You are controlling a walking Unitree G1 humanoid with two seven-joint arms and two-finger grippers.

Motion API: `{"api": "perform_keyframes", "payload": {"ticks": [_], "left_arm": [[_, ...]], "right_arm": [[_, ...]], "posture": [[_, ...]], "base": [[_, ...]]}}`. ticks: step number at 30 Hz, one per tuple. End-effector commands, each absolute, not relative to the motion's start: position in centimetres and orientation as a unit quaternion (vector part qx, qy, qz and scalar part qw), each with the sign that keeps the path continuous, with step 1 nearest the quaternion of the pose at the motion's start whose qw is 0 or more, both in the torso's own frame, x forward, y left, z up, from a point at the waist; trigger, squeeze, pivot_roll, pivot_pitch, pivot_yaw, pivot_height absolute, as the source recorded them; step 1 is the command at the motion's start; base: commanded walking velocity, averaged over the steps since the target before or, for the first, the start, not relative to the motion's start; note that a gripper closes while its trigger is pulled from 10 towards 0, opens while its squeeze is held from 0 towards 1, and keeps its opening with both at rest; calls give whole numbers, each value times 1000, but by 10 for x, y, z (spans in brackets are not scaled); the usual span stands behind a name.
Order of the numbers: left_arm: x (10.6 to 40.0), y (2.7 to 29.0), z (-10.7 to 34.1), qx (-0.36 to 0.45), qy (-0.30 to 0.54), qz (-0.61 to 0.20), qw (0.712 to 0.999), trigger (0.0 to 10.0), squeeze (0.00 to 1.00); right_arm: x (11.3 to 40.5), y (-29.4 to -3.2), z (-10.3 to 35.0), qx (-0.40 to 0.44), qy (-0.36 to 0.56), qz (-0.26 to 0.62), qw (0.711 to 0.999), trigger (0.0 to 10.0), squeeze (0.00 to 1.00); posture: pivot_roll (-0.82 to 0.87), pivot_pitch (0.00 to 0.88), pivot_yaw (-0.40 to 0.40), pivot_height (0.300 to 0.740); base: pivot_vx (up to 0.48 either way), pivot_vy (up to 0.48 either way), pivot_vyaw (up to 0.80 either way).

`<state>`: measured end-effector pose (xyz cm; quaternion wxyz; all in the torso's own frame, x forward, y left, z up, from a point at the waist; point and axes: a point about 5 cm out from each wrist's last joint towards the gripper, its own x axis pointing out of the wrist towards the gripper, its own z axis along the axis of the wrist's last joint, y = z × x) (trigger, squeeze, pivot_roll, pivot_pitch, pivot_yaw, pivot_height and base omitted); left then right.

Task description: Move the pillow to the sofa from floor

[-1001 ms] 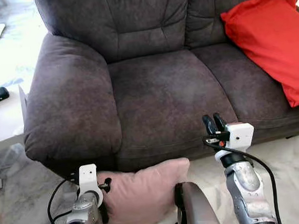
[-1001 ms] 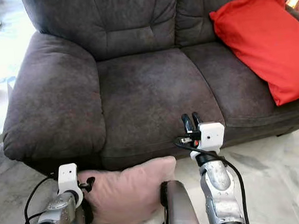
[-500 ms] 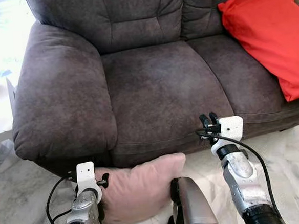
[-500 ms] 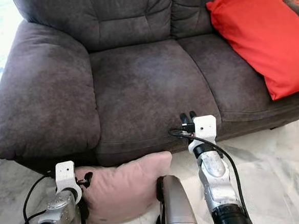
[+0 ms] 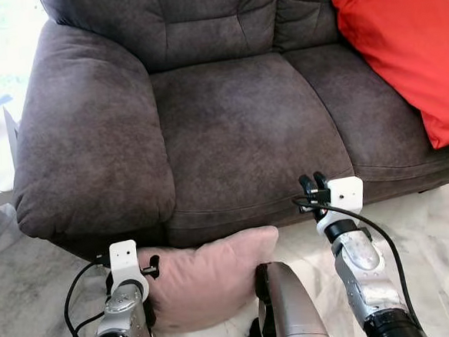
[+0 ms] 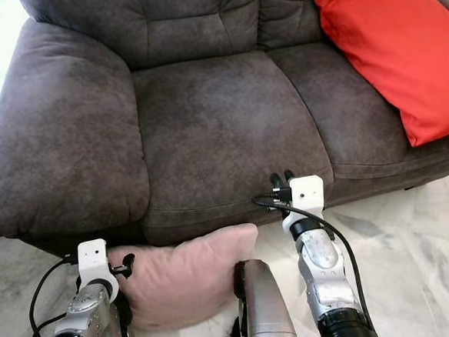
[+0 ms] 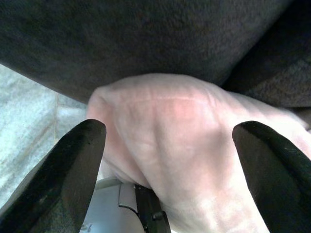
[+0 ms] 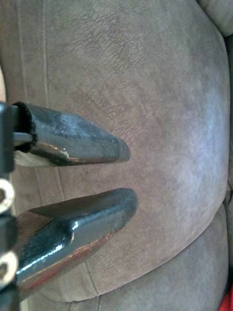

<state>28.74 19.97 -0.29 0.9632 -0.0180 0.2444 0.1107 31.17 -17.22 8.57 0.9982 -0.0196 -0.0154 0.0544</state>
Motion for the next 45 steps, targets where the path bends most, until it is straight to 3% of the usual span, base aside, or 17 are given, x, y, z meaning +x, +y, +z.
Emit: {"api": "perform_keyframes", "payload": {"ticks": [1, 2, 13, 18, 24, 45], "left_arm": [[283, 201, -8, -22, 258, 122, 958, 10000, 941], [284, 202, -7, -23, 257, 123, 958, 10000, 0], [286, 206, -4, -25, 249, 140, 958, 10000, 0], [287, 205, -3, -26, 241, 141, 960, 10000, 0], [284, 210, -2, -14, 233, 144, 962, 10000, 0], [289, 213, 4, 9, 219, 146, 965, 10000, 0]], "right_arm": [[307, -177, 86, -19, -18, 52, 998, 10000, 0], [307, -177, 87, -18, -20, 53, 998, 10000, 0], [302, -172, 101, -9, -45, 83, 996, 10000, 0], [300, -195, 73, -40, 38, 45, 997, 10000, 0], [302, -209, 72, -14, 44, 22, 999, 10000, 0], [288, -195, 76, -4, 28, 55, 998, 10000, 0]], "posture": [[-88, 249, -127, 546], [-88, 254, -130, 546], [-110, 306, -168, 546], [-106, 328, -183, 546], [-107, 342, -193, 546], [-131, 359, -215, 546]], "base": [[0, 0, 0], [0, 0, 0], [0, 0, 0], [0, 0, 0], [0, 0, 0], [0, 0, 0]]}}
